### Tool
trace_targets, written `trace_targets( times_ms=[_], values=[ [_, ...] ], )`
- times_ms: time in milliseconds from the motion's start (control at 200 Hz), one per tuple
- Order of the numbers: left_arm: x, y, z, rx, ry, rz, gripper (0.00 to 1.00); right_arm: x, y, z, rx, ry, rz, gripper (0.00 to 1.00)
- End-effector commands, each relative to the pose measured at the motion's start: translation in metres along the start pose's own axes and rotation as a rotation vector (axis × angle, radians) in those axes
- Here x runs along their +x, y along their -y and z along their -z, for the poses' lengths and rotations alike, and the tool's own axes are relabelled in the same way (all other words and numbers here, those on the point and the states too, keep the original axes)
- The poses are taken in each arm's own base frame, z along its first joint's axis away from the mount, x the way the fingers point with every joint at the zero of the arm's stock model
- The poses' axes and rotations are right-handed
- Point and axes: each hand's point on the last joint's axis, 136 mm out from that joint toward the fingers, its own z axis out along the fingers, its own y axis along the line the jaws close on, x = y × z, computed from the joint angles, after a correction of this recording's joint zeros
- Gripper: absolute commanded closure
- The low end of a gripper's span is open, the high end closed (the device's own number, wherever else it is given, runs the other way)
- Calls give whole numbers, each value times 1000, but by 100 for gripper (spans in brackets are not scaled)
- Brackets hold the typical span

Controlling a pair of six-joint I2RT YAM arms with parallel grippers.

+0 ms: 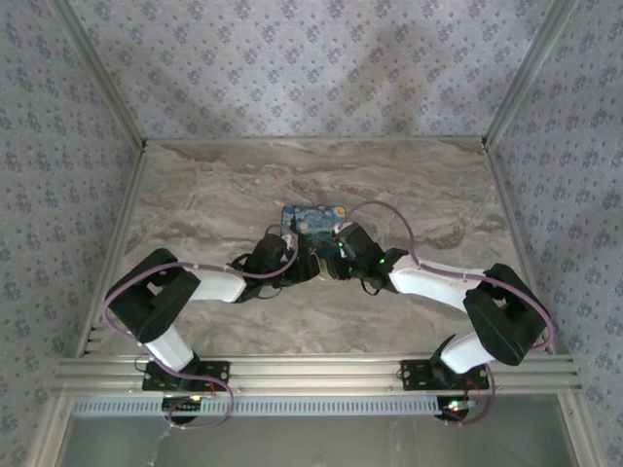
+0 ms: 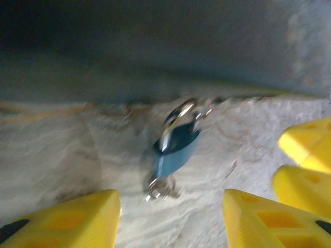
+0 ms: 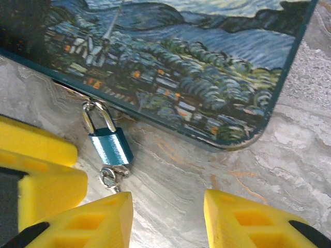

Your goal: Unlock a padlock with a key

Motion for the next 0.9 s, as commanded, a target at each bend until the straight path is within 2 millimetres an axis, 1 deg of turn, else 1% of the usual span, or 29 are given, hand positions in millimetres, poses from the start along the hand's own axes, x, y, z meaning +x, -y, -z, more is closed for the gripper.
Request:
trace_targets(
  times_ms=[0,185,230,310,380,425,475,515,620,715,790,894],
  values=[
    [-16,12,-14,40,91,-23,45,-9,7,8,4,43,-26,57],
    [-17,-3,-30,-1,113,-2,45,-10,11,15,0,59,-29,57],
    [-17,-5,-34,-4,108,-1,46,-10,13,16,1,63,-32,57],
    [-14,-11,-41,-17,100,10,54,-8,17,16,4,63,-37,57],
    [-12,-16,-47,-24,95,21,65,-7,18,17,3,65,-41,57],
    [-10,-22,-50,-38,92,34,68,-7,19,18,1,67,-42,57],
    [-9,-27,-52,-47,92,40,74,-7,20,18,1,69,-46,57],
    [-8,-31,-53,-52,93,45,77,-6,21,19,0,69,-46,57],
    [-9,-34,-54,-44,98,56,87,-2,22,20,0,66,-43,57],
    [-11,-33,-52,-34,98,55,93,2,25,20,1,65,-40,57],
    [-12,-32,-50,-24,92,54,96,4,28,21,-3,64,-34,57],
    [-15,-24,-44,8,80,49,100,6,31,22,-14,64,-42,57]
  ],
)
